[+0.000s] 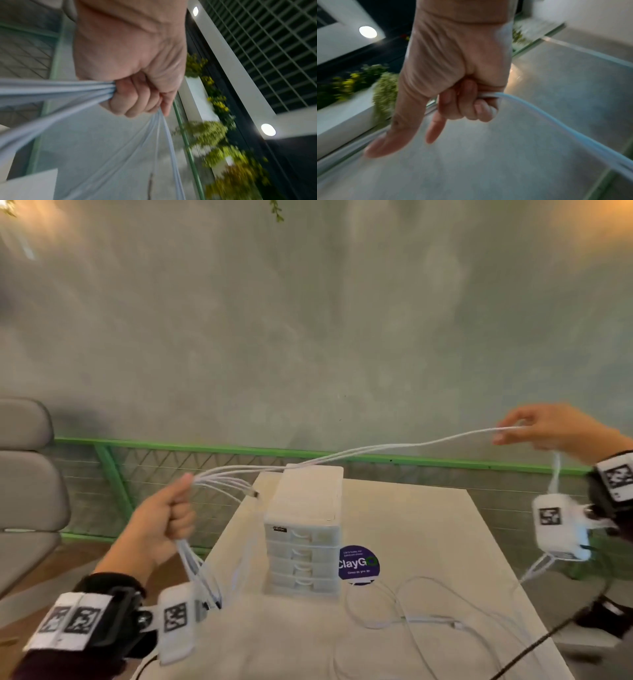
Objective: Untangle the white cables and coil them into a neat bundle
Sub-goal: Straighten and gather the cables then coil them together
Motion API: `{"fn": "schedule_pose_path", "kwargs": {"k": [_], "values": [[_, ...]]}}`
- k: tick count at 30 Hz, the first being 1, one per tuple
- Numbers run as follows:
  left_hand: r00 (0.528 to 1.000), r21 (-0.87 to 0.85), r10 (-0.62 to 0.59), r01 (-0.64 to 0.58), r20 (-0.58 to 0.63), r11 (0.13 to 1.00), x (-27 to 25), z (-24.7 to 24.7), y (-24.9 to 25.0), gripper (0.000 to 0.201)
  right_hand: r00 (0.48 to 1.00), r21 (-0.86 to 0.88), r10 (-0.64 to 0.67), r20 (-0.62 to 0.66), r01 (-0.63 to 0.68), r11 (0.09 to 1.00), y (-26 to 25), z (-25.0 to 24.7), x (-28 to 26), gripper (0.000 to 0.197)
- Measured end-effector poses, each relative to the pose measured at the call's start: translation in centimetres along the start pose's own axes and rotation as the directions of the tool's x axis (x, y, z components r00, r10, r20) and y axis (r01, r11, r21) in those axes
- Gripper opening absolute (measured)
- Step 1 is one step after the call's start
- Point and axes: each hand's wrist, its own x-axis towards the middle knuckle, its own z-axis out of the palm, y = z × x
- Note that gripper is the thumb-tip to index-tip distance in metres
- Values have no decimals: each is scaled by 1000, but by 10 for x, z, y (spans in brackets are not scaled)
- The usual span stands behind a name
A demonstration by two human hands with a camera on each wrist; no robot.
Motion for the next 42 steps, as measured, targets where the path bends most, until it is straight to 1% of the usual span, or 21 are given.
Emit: {"fn": "schedule_pose_path", "kwargs": {"k": [1, 3, 4, 5, 7, 8, 9, 10, 11, 13, 15, 16, 18, 20, 24, 27, 30, 33, 35, 39, 42], "values": [[998, -53, 0, -3, -58, 999, 1, -12, 4, 55, 998, 54, 14, -57, -11, 998, 12, -10, -4, 19], [988, -115, -7, -10, -152, 993, 5, -28, 9, 47, 989, 179, 59, -134, -35, 983, 39, -24, -5, 61], [986, -133, -12, -11, -167, 991, 7, -30, 9, 45, 987, 215, 85, -134, -55, 975, 45, -25, -4, 71], [985, -151, -17, -9, -170, 989, 9, -27, 8, 44, 990, 167, 81, -114, -62, 984, 43, -21, -6, 73], [992, -181, -39, 16, -122, 983, 8, -7, 8, 42, 998, -160, 7, -69, -18, 987, 21, 2, -12, 55], [996, -200, -45, 29, -77, 979, 6, 7, 9, 41, 999, -367, -33, -28, 20, 930, 12, 20, -11, 46], [998, -220, -46, 38, -32, 975, 3, 24, 9, 41, 995, -543, -61, 76, 92, 835, -4, 40, -14, 39], [999, -230, -34, 35, 7, 973, -1, 41, 9, 40, 976, -650, -58, 208, 183, 738, -25, 60, -22, 36], [999, -214, -6, 13, 36, 977, -7, 59, 9, 40, 944, -682, -44, 328, 269, 680, -46, 79, -32, 36], [997, -77, 64, -60, 52, 995, -17, 92, 4, 37, 863, -616, -57, 502, 403, 677, -83, 110, -56, 37], [989, 122, 115, -126, 96, 984, -27, 119, -8, 33, 784, -471, -186, 592, 524, 709, -116, 132, -75, 34], [982, 232, 128, -157, 136, 960, -31, 130, -17, 32, 762, -401, -268, 589, 564, 722, -131, 138, -78, 31], [969, 423, 144, -217, 199, 880, -40, 143, -35, 32, 766, -316, -401, 503, 595, 739, -153, 139, -78, 25], [960, 457, 138, -240, 246, 856, -45, 147, -47, 34, 783, -249, -448, 432, 581, 775, -160, 135, -69, 20], [952, 509, 103, -243, 289, 826, -43, 131, -42, 39, 815, -84, -396, 424, 470, 878, -147, 120, -50, 20], [955, 625, 100, -260, 280, 736, -35, 106, -37, 36, 884, -33, -354, 305, 381, 924, -123, 98, -30, 14], [972, 665, 64, -202, 227, 719, -24, 84, -39, 39, 926, 6, -290, 240, 297, 955, -102, 81, -13, 17], [988, 682, 92, -154, 126, 715, -13, 67, -38, 44, 946, -19, -259, 197, 267, 963, -91, 71, 0, 16], [989, 726, 136, -130, 50, 676, -10, 51, -35, 44, 962, -60, -240, 126, 249, 967, -83, 54, 7, 16], [971, 746, 212, -62, -108, 663, -10, 11, -25, 44, 982, -102, -174, -79, 166, 981, -63, 13, 15, 27], [929, 769, 290, -8, -231, 640, -9, -5, -19, 48, 966, -45, -160, -201, 154, 987, -56, -6, 20, 28]]}}
